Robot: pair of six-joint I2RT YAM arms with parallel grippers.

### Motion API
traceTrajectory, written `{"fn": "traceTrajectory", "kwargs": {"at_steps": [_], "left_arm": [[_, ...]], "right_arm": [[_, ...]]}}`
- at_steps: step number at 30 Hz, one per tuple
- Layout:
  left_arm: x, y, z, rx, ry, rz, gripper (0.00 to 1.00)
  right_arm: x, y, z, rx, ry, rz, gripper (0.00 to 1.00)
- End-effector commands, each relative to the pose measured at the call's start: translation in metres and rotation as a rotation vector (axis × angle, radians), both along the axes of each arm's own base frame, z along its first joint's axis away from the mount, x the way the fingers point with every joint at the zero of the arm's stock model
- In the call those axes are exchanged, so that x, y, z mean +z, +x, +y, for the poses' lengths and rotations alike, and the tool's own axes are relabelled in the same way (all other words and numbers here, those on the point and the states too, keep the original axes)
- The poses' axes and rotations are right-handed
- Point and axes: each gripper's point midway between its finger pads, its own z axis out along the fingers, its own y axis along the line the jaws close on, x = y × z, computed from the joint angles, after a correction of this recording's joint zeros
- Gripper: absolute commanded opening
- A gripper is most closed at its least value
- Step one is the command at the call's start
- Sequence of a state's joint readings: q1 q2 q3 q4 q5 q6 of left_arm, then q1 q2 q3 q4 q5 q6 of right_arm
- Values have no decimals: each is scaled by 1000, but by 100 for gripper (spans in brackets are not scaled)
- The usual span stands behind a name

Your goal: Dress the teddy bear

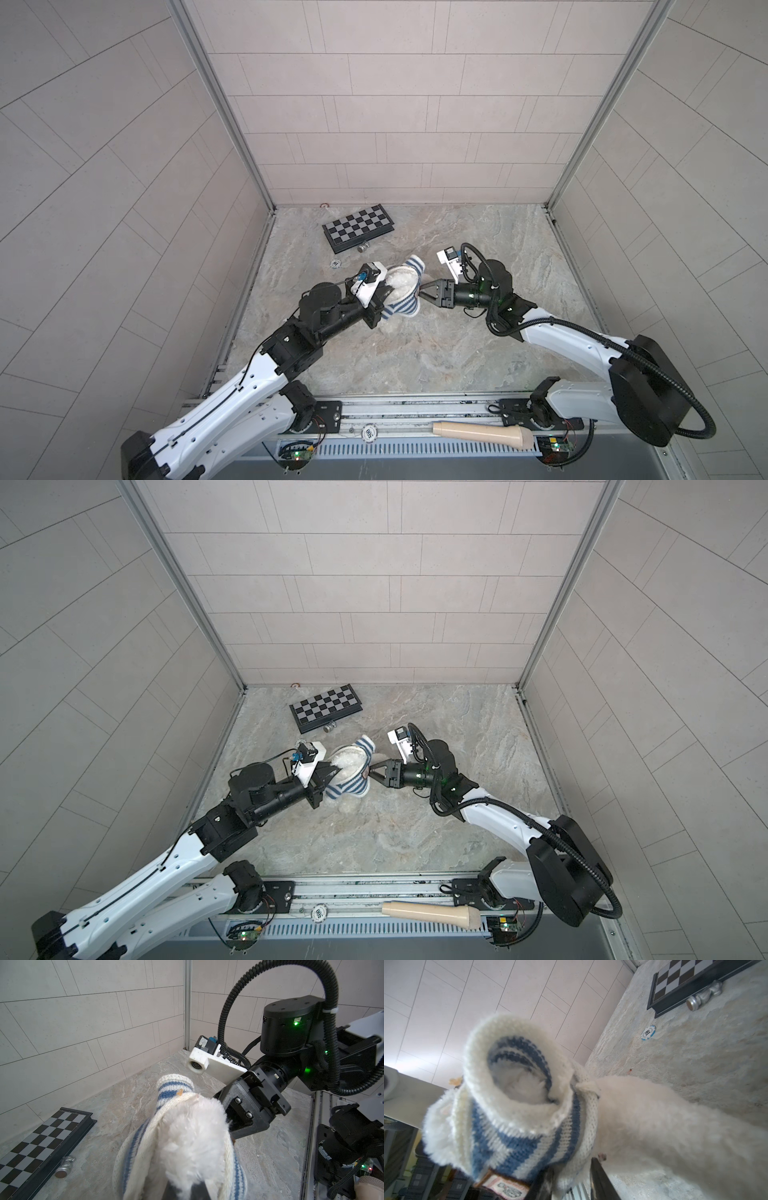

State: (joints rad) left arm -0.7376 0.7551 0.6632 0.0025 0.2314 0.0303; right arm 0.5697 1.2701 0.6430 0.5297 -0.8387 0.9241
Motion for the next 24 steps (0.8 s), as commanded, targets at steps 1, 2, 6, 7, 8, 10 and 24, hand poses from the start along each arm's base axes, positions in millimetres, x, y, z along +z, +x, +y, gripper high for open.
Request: {"fn": "traceTrajectory", "kwargs": {"at_steps": [1,2,6,7,8,10,24], "left_arm": [[16,-4,-2,-23,-62,-33,0],[17,-4,-2,-23,-64,-33,0],[19,-4,-1,-21,-67,-36,0],[19,-5,-1,-19,-67,-37,0],[20,-5,0,-16,-67,-40,0],[22,-6,3,-10,-67,-46,0],[28,-16,8,-27,-74,-65,0]], "right_arm": [[20,-2,4,18,54,-45,22],[20,-2,4,18,51,-46,19],[17,-2,2,14,31,-51,6],[16,-1,-1,3,17,-57,2],[13,1,-4,-12,-7,-61,0],[2,6,-15,-63,-84,-62,0],[-66,24,-73,-274,-531,-78,0]]}}
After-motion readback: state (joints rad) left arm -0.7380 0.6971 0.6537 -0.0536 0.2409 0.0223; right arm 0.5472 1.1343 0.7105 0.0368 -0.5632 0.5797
